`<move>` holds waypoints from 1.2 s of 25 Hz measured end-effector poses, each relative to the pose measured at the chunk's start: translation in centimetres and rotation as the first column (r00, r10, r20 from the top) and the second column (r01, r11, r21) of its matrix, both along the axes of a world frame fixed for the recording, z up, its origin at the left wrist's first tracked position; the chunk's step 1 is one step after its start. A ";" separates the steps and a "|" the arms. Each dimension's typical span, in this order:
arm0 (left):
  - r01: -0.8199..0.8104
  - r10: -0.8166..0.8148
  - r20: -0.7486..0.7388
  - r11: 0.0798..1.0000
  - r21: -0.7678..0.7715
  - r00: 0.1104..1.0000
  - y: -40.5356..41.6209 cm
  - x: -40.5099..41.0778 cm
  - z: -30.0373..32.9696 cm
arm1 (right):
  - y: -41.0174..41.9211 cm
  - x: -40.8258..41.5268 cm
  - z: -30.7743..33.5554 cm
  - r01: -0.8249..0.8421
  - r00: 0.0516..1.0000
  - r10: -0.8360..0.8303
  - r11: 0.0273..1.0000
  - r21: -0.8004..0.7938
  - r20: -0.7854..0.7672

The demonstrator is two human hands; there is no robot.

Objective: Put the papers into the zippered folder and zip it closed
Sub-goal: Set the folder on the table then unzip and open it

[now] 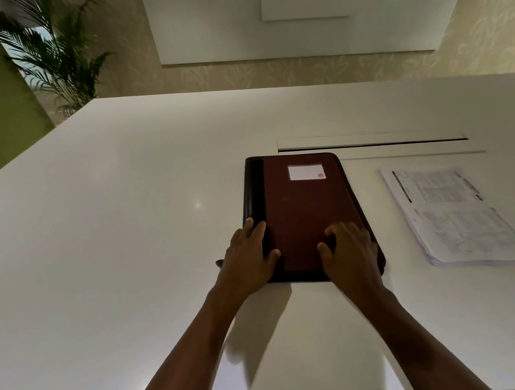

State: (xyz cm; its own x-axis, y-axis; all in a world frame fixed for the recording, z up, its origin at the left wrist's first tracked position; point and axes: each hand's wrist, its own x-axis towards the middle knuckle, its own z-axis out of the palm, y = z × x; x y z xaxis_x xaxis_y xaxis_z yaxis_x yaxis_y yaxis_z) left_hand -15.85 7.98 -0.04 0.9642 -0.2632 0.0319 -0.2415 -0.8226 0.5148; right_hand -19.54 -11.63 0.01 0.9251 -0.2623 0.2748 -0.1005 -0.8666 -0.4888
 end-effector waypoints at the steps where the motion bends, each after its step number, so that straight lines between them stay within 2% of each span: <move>1: -0.013 0.013 -0.013 1.000 0.023 1.000 -0.5 0.8 0.0 | -0.9 0.7 -0.1 0.018 0.999 -0.019 1.000 -0.019 -0.027; 5: -0.067 0.073 -0.106 0.996 0.067 0.992 -2.4 3.8 -0.3 | -4.3 3.8 -0.1 0.042 0.988 -0.039 0.999 0.018 -0.146; 8: -0.112 0.118 -0.076 0.990 0.088 0.990 -3.3 5.6 -0.7 | -5.5 5.8 -0.1 0.023 0.982 0.002 0.991 0.131 -0.189; 12: -0.167 0.169 -0.005 0.979 0.115 0.986 -3.9 7.7 -1.0 | -6.2 7.8 -0.2 -0.013 0.985 0.046 0.980 0.197 -0.165; 21: -0.185 0.187 -0.008 0.976 0.112 0.982 -4.1 9.0 -1.2 | -6.8 9.4 1.8 0.018 0.997 0.014 0.903 0.428 -0.072; 24: -0.148 0.149 -0.008 0.988 0.048 0.989 -5.0 9.5 1.1 | -6.5 9.7 4.3 0.004 1.000 0.002 0.897 0.442 -0.013; 27: -0.035 0.042 0.079 0.995 -0.091 0.996 -6.6 9.8 5.5 | -6.1 10.1 7.9 -0.040 0.999 0.031 0.871 0.489 0.027; 30: 0.108 -0.080 0.190 0.983 -0.146 0.979 -8.1 9.5 10.5 | -5.4 10.7 11.5 -0.116 0.993 0.095 0.836 0.536 0.066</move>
State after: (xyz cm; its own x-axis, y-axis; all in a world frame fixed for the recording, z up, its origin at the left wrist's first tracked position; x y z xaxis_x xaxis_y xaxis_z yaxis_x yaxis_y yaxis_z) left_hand -6.35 -0.11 10.44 0.9095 -0.3306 0.2521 -0.4156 -0.7055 0.5740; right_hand -8.81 -17.06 11.50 0.9481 -0.2796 0.1515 0.0024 -0.4702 -0.8825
